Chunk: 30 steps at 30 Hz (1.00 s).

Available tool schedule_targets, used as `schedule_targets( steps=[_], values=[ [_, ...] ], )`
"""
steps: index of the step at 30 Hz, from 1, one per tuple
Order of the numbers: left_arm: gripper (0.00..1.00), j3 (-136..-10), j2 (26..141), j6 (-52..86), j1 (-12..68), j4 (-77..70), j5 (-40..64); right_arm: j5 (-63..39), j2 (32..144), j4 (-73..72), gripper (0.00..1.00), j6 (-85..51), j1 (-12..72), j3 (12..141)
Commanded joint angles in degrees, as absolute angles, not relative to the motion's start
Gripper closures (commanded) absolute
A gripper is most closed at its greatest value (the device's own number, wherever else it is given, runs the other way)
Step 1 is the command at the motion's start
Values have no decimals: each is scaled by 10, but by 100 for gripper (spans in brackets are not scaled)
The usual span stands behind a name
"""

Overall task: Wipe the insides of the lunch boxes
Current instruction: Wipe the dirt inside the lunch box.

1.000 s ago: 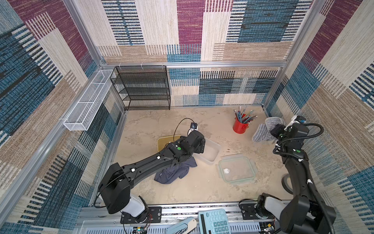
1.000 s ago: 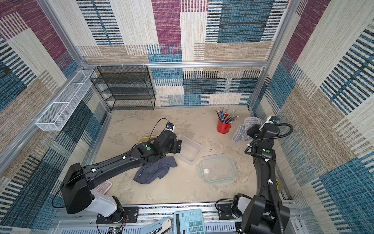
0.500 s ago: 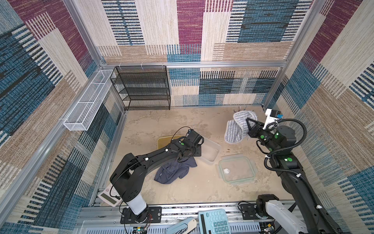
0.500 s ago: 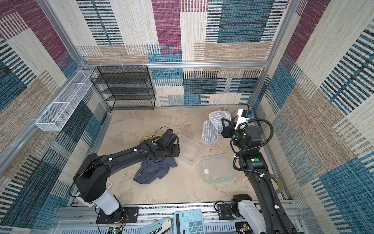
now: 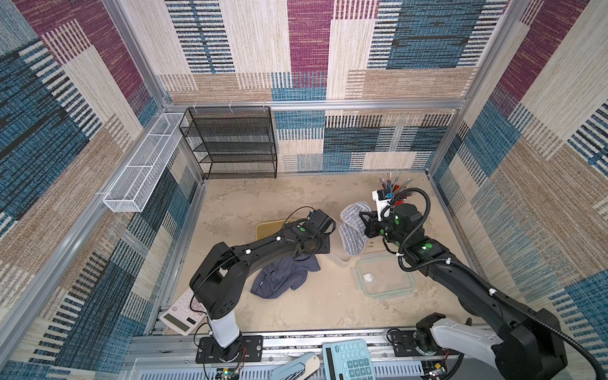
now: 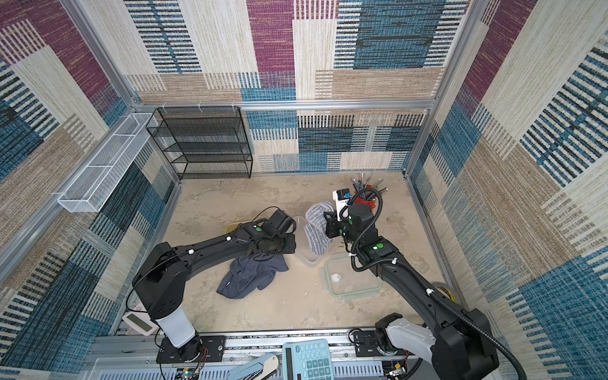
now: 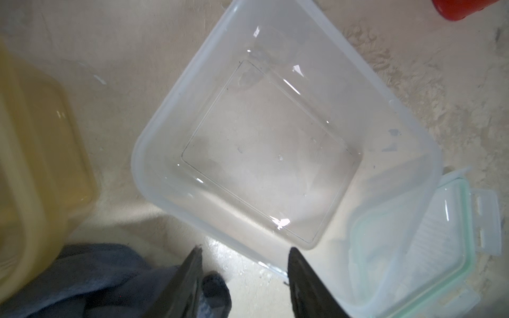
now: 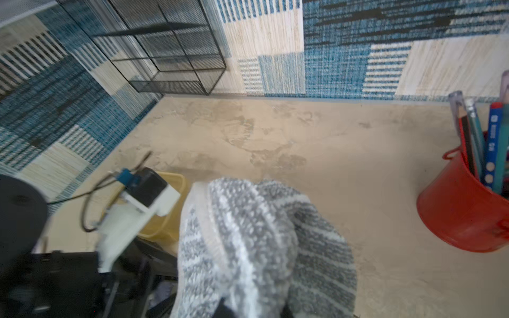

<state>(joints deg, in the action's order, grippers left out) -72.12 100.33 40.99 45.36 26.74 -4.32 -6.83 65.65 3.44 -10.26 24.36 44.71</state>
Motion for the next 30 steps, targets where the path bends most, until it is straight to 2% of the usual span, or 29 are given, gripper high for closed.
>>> schedule_targets(
  steps=[1,5,12,23,30],
  values=[
    [47,-733,984,418,452,283,-66,-55,685,33,100,-74,247,443],
    [47,-714,969,442,455,280,-55,-61,742,29,100,-55,266,462],
    [48,-680,998,495,465,242,-16,-13,839,81,100,-16,299,505],
    [47,-715,1059,502,457,201,-24,46,995,192,100,9,310,589],
    [47,-719,1068,510,437,151,-4,-59,1016,221,100,-32,309,597]
  ],
)
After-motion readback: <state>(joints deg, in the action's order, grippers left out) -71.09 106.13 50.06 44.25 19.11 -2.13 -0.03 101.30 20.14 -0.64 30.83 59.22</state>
